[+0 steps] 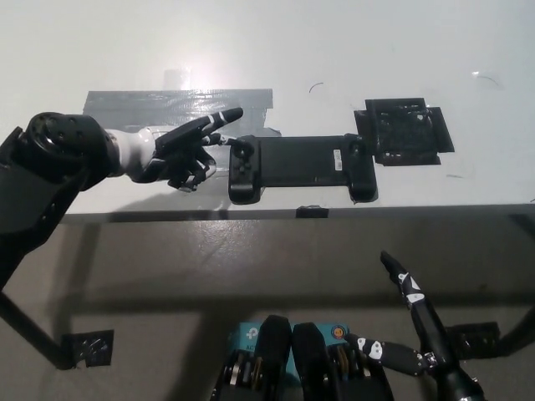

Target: A controller is being placed at the center of the desk near the left hand and the robot uses its left hand's index finger to press a button at the left area of the controller

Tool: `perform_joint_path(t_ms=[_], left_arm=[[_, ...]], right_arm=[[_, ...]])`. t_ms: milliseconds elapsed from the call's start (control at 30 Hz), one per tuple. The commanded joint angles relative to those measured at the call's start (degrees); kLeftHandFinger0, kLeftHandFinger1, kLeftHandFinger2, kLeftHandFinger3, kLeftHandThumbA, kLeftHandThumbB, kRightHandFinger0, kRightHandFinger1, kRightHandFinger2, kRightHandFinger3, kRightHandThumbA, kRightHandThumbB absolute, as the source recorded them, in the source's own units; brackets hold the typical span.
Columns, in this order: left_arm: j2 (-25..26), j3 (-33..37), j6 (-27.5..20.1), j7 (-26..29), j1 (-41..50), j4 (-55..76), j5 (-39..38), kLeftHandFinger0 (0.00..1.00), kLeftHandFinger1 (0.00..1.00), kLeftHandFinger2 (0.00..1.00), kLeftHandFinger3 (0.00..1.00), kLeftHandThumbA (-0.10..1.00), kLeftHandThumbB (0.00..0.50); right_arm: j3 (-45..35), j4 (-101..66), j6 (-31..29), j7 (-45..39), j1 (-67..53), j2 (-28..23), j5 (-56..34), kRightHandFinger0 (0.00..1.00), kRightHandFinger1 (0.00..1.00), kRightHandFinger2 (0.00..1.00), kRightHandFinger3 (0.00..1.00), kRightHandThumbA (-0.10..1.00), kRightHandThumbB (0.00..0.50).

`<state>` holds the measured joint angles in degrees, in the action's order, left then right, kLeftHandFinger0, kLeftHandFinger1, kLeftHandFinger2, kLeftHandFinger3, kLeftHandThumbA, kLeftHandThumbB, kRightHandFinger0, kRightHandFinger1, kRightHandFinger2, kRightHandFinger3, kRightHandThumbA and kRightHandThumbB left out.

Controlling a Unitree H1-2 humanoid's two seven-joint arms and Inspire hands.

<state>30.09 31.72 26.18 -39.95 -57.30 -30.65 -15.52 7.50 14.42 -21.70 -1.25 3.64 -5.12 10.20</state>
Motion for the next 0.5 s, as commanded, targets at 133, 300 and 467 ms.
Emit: perform_joint_path(t_ms=[133, 300, 467], left_arm=[[0.47, -2.19, 0.75, -2.37, -2.62, -0.03, 1.49, 0.0, 0.0, 0.11, 1.0, 1.0, 0.478], [0.51, -2.21, 0.75, -2.07, -1.33, 0.68, 1.07, 0.0, 0.0, 0.11, 1.0, 1.0, 0.477], [0.36, -1.89, 0.75, -1.66, -0.06, 1.26, 0.95, 0.0, 0.0, 0.1, 1.0, 1.0, 0.474]], right_arm=[[0.05, -1.47, -1.08, -0.26, 0.99, -0.07, -0.02, 1.0, 1.0, 1.0, 1.0, 1.0, 0.241], [0.17, -1.5, -1.1, -0.23, 0.5, -0.05, 0.18, 1.0, 1.0, 1.0, 1.0, 1.0, 0.237], [0.29, -1.11, -1.43, -0.19, 0.17, -0.08, 0.35, 1.0, 1.0, 1.0, 1.0, 1.0, 0.244]])
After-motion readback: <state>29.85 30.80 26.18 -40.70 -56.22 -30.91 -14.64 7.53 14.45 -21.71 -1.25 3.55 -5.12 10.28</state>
